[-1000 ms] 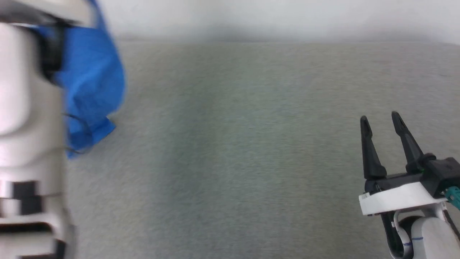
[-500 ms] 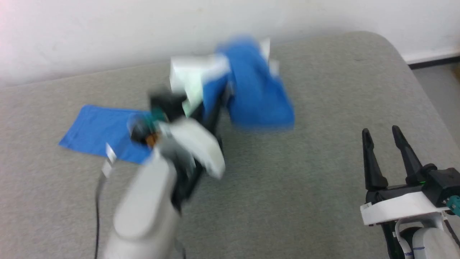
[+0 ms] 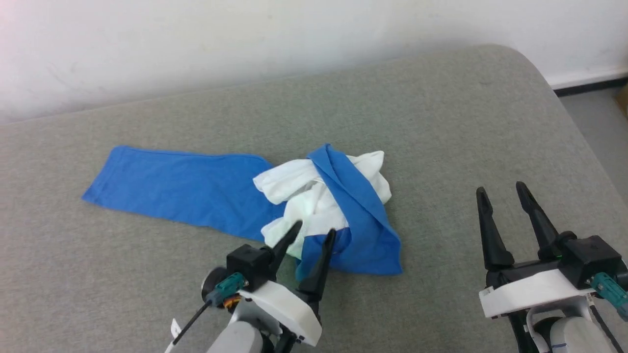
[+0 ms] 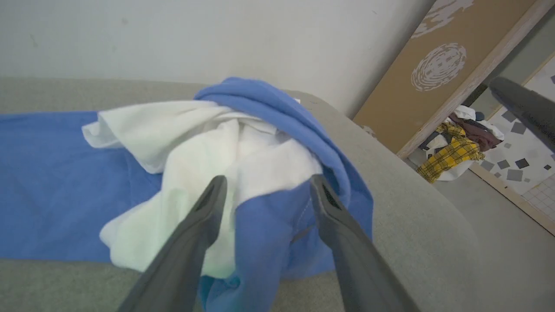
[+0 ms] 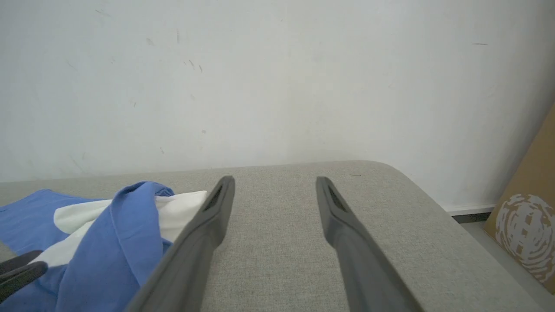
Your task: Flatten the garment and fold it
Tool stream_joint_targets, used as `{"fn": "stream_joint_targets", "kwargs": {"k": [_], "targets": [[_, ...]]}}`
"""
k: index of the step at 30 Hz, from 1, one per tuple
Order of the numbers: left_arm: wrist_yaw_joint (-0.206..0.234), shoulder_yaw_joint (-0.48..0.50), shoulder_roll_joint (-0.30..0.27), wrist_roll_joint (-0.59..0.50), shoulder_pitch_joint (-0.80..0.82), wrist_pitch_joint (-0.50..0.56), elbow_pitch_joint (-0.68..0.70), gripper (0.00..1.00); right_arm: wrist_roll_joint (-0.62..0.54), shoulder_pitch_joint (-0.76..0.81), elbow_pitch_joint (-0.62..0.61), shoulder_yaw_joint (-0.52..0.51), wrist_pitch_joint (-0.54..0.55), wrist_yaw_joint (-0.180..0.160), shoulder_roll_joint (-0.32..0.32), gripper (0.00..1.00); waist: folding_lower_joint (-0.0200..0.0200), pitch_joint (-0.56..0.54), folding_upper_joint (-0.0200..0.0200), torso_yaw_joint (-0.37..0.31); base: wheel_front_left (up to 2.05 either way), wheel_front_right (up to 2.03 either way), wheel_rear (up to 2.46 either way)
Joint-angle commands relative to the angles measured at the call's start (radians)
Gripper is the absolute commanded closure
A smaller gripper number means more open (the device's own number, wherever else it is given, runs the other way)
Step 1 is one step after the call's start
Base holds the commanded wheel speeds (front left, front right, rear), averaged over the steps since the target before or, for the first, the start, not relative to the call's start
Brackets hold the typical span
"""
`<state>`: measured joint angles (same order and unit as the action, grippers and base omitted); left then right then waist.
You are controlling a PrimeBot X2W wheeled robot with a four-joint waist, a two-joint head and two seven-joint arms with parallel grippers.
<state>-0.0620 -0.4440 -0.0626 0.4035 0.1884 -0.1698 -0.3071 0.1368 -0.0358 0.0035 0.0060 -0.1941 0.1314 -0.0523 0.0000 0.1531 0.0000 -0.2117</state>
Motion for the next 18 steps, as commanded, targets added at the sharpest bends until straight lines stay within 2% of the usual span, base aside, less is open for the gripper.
{"fn": "stream_joint_targets", "kwargs": {"k": [1,6,13,18], "targets": [[-0.005,-0.002,-0.014,-0.03,-0.006,-0.043,0.035,0.0,-0.007,0.011,-0.004,0.001,0.004,-0.001,0.002,0.0,0.0,-0.019,0.0,0.02,0.0,0.0,0.0],[0.033,0.048,-0.044,-0.086,-0.023,-0.088,0.146,0.0,-0.022,0.025,-0.016,0.005,0.019,-0.001,0.002,0.0,0.0,-0.043,0.0,0.038,0.0,0.0,0.0],[0.116,0.212,-0.063,-0.136,-0.078,-0.092,0.277,0.0,-0.04,0.05,-0.041,0.015,0.042,-0.001,0.002,0.0,0.0,-0.063,0.0,0.055,0.0,0.0,0.0],[0.135,0.311,-0.083,-0.155,-0.149,-0.092,0.314,0.0,-0.056,0.069,-0.052,0.025,0.061,-0.001,0.002,0.0,0.0,-0.079,0.0,0.076,0.0,0.0,0.0]]}}
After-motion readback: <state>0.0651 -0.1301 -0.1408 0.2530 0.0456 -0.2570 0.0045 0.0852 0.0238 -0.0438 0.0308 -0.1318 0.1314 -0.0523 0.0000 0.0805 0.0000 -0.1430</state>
